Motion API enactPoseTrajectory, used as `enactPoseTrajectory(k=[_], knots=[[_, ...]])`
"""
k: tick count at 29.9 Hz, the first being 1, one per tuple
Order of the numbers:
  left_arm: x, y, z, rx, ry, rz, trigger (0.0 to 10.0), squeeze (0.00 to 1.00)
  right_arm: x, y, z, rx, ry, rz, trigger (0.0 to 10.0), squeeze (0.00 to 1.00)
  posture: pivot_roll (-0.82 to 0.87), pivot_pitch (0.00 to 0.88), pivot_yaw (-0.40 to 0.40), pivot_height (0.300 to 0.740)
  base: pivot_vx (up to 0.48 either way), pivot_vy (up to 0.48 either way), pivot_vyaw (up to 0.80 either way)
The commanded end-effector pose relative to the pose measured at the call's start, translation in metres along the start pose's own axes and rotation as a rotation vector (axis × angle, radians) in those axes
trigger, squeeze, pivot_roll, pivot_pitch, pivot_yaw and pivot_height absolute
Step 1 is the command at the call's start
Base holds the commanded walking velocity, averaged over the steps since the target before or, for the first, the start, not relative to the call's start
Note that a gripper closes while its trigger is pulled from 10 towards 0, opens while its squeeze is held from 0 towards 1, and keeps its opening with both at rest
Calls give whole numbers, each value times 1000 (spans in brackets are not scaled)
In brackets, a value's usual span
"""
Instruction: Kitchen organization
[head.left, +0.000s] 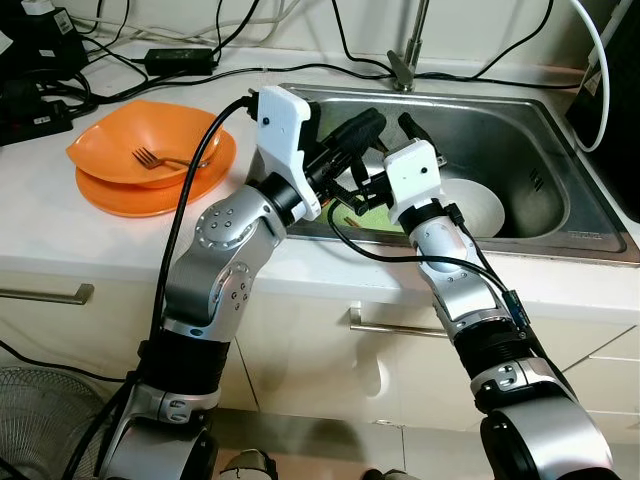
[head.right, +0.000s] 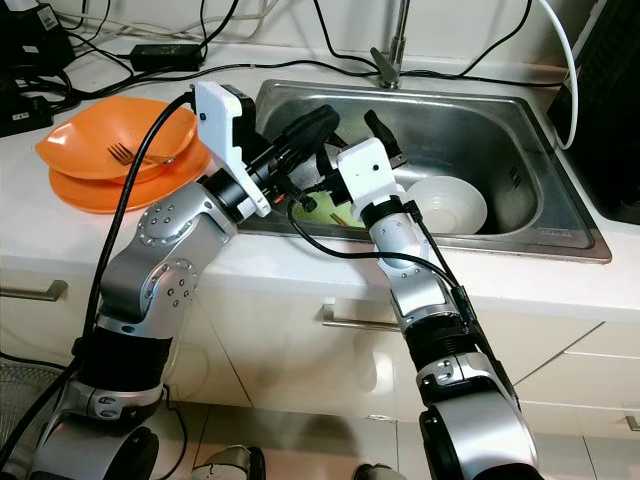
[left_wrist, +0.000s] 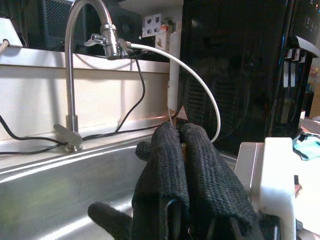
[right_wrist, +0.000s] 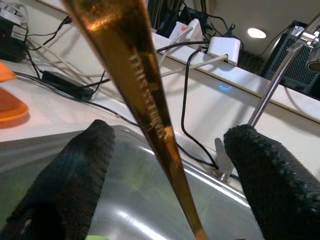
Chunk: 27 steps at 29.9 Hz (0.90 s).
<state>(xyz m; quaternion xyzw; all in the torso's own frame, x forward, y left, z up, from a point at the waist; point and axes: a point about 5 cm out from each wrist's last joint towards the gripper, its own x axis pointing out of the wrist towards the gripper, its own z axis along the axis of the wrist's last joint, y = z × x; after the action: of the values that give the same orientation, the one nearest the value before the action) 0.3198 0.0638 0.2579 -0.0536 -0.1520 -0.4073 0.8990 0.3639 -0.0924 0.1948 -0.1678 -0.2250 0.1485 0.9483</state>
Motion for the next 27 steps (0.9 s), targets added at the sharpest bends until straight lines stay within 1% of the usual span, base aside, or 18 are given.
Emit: enactPoseTrajectory(k=[1,6,17,27], knots=[[0,-5,7,13,-20,-29,10000,0,-1,1,1,9,-12,8,0,0,88,39,2,740,0,0,0],[0,-6,10,21,-16,-40,10000,0,-2,2,1,15,-11,3,0,0,91,40,5,740,0,0,0],[-1,-5,7,36,9,-33,10000,0,-4,4,-1,31,-5,6,0,0,92,44,10,740,0,0,0],[-4,0,7,59,26,-9,10000,0,-5,3,-4,37,8,-1,0,0,94,49,11,740,0,0,0]])
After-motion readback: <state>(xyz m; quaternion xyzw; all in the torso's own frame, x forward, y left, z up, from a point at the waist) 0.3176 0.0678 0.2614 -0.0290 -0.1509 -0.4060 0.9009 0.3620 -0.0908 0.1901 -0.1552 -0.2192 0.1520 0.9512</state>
